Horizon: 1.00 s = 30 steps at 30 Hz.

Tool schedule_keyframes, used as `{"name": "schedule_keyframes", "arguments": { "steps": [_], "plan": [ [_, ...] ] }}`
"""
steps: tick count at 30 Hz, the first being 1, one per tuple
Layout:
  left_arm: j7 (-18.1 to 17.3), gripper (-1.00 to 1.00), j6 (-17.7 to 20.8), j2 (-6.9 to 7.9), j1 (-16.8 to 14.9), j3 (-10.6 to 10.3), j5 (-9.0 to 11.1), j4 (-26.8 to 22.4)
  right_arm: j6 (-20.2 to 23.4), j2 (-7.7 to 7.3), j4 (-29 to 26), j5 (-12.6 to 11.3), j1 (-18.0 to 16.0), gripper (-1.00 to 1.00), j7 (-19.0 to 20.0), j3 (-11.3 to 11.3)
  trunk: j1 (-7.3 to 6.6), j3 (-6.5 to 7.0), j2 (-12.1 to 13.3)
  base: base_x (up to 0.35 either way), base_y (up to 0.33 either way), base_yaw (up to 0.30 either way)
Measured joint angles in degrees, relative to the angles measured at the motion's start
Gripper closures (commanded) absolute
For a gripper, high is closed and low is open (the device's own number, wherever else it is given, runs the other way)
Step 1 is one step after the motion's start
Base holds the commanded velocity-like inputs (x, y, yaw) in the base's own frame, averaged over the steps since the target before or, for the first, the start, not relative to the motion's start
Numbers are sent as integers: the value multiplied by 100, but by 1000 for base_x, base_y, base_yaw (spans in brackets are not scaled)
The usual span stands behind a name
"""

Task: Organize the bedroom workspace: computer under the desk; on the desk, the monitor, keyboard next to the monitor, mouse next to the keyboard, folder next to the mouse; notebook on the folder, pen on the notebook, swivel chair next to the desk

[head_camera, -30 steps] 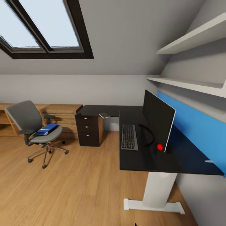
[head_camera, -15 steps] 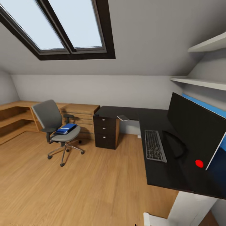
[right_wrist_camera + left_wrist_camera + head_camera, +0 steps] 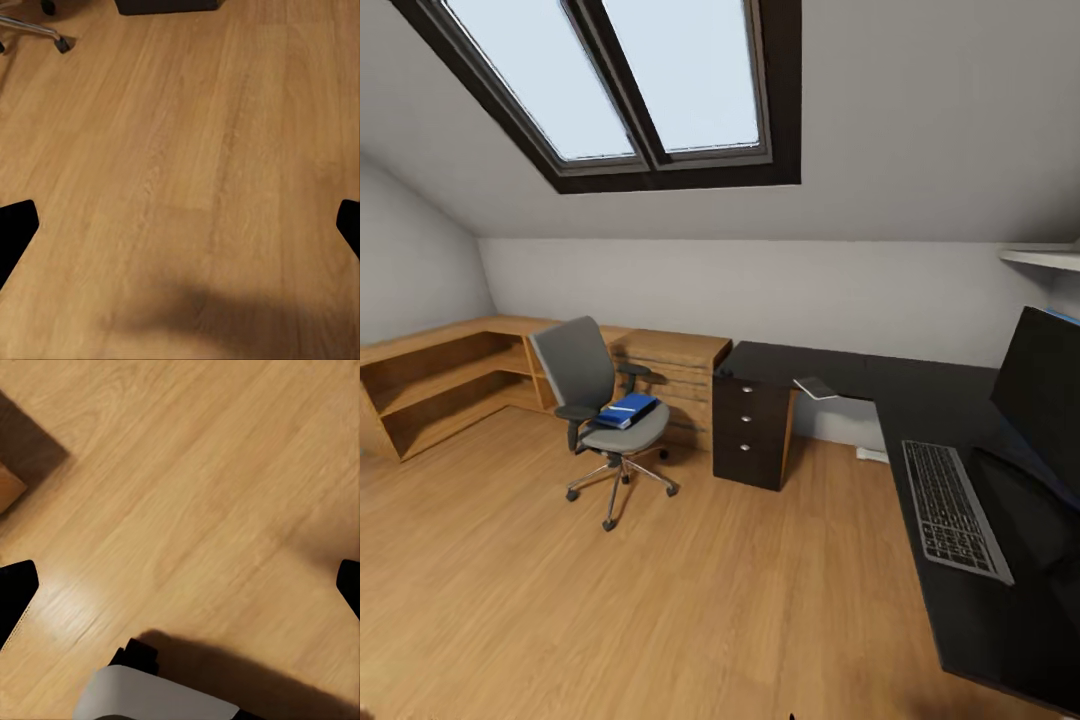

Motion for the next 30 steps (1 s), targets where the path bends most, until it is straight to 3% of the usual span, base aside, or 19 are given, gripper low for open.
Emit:
{"name": "schedule_keyframes", "arguments": {
  "steps": [9,30],
  "plan": [
    [7,-100,-9,-7,0,10,7,1,-6,-6,-4,2,0,-100,4,4,3,0,1,180,65,247],
    [15,-100,22,-25,0,2,-10,10,-5,-111,-1,-9,0,-100,0,-34,-457,377,842,2,1,7]
  ]
}}
